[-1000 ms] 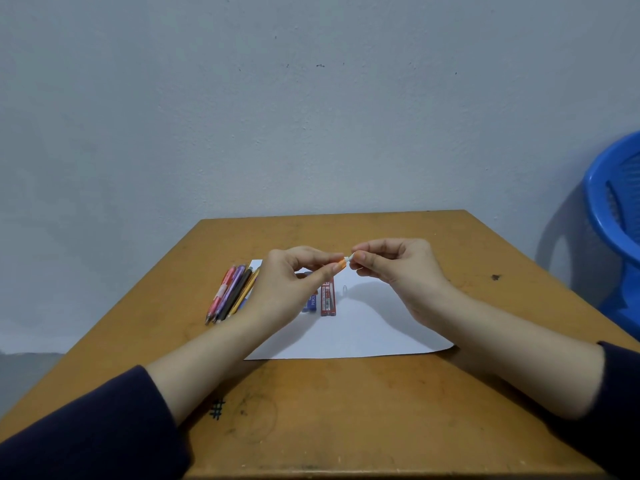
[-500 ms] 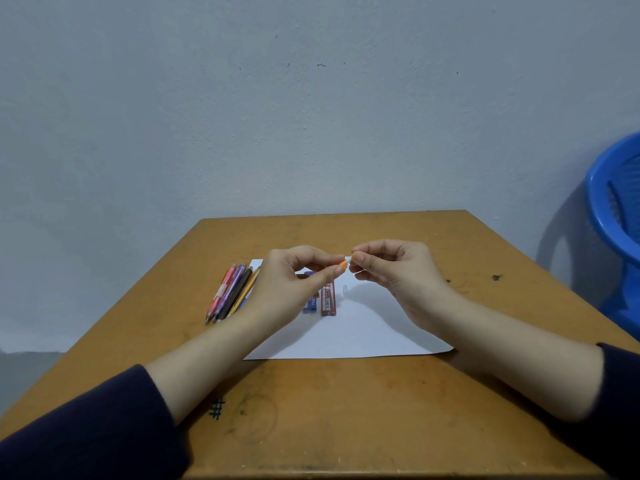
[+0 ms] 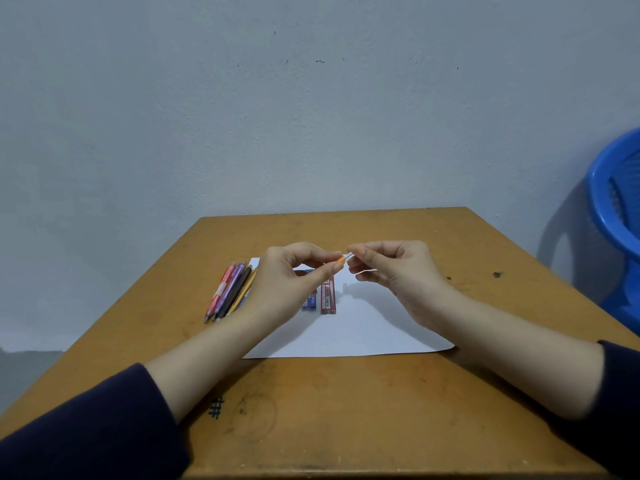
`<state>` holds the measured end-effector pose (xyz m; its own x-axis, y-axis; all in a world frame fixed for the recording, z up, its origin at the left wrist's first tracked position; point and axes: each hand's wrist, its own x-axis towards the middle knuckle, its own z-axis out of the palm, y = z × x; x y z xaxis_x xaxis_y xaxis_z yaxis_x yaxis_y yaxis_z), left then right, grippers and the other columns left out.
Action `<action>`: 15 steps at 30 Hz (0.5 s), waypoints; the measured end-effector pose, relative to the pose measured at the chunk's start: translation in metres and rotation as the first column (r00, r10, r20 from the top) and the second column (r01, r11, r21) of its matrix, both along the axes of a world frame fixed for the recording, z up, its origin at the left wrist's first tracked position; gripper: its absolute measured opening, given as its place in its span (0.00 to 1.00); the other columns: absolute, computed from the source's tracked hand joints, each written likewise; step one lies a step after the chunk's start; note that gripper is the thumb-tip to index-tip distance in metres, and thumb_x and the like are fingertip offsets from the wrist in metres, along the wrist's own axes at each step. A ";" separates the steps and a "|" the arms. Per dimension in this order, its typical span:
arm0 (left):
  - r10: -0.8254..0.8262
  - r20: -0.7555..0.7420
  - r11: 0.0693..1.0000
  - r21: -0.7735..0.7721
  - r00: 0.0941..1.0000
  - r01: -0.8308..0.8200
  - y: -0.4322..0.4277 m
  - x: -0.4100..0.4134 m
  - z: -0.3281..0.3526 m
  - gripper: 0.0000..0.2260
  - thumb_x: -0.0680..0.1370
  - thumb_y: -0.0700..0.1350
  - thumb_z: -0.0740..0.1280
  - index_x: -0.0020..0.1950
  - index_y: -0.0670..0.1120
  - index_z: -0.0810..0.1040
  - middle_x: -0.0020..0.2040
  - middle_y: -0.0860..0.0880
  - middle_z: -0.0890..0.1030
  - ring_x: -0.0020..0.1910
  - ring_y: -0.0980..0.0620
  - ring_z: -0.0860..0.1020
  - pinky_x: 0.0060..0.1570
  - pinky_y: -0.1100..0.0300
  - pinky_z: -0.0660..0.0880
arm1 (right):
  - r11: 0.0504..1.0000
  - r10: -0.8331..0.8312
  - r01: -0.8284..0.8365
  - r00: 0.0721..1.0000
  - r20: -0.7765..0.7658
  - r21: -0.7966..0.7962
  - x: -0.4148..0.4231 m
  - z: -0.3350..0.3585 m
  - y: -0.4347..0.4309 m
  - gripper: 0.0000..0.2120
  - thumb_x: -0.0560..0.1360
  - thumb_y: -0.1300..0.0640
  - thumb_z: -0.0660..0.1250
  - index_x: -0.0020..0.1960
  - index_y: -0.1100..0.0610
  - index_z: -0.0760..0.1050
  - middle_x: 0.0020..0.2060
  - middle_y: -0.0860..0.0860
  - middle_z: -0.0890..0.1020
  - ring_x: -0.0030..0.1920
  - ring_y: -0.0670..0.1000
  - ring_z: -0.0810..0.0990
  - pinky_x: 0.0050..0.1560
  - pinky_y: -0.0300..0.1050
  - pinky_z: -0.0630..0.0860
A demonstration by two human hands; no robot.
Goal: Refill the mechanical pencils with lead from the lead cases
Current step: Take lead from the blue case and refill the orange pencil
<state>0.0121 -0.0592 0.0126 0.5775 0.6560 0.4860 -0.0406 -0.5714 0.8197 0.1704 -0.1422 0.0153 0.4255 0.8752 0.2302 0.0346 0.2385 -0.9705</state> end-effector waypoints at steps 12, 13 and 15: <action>0.074 -0.047 0.995 0.069 0.996 -0.071 0.003 -0.001 -0.001 0.05 0.73 0.43 0.73 0.48 0.51 0.84 0.44 0.56 0.84 0.45 0.59 0.80 0.42 0.59 0.80 | 0.982 0.041 0.122 0.617 0.786 -0.147 0.008 -0.011 0.008 0.14 0.74 0.61 0.69 0.60 0.53 0.79 0.49 0.46 0.81 0.46 0.41 0.78 0.52 0.29 0.71; 0.076 -0.047 0.995 0.071 0.996 -0.072 0.004 -0.001 -0.001 0.05 0.73 0.43 0.73 0.48 0.51 0.84 0.44 0.56 0.84 0.45 0.59 0.80 0.43 0.58 0.80 | 0.981 0.064 0.114 0.579 0.813 -0.158 0.007 -0.012 0.009 0.15 0.74 0.61 0.69 0.61 0.52 0.78 0.52 0.47 0.81 0.48 0.42 0.77 0.53 0.35 0.74; 0.081 -0.051 0.994 0.074 0.995 -0.077 0.004 -0.001 -0.001 0.06 0.73 0.42 0.73 0.47 0.51 0.84 0.44 0.57 0.84 0.44 0.59 0.80 0.43 0.57 0.80 | 0.979 0.095 0.107 0.519 0.850 -0.175 0.006 -0.012 0.009 0.16 0.75 0.60 0.69 0.61 0.51 0.78 0.55 0.47 0.81 0.49 0.42 0.76 0.51 0.37 0.73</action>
<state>0.0115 -0.0555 0.0119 0.5521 0.6649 0.5030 0.0499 -0.6286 0.7761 0.1765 -0.1328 0.0029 0.1192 0.9388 0.3231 0.8667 0.0604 -0.4952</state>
